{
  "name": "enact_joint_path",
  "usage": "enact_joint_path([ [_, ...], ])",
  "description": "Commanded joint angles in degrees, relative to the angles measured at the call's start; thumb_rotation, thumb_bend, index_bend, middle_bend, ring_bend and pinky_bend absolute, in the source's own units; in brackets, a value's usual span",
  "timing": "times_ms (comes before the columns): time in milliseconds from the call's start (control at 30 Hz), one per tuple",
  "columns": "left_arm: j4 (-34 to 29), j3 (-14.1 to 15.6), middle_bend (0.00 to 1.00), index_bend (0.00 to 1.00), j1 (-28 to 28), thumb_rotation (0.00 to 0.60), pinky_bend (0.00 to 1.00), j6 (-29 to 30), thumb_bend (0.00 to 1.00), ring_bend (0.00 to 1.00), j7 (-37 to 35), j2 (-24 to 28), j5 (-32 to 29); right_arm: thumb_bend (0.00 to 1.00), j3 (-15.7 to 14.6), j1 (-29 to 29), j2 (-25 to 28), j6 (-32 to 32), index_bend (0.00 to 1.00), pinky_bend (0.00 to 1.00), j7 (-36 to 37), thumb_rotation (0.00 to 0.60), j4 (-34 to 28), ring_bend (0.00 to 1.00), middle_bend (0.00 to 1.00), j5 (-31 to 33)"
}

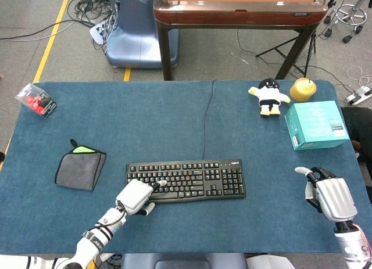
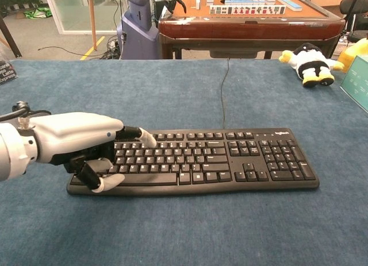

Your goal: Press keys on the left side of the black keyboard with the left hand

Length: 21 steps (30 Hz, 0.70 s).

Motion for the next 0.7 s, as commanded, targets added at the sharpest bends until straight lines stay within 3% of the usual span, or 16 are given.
enact_joint_path([
  [33, 0.6, 0.1, 0.95, 0.15, -1.9, 0.600, 1.00, 0.9, 0.39, 0.98, 2.0, -1.3, -2.5, 0.86, 0.0, 0.0, 0.0, -0.1, 0.33, 0.52, 0.0, 0.600, 0.0, 0.31, 0.36, 0.1],
  [700, 3.3, 1.1, 0.96, 0.15, -8.4, 0.600, 1.00, 5.6, 0.39, 0.99, 7.2, -1.7, -13.4, 0.86, 0.3, 0.0, 0.1, -0.3, 0.33, 0.52, 0.3, 0.600, 0.1, 0.31, 0.36, 0.2],
])
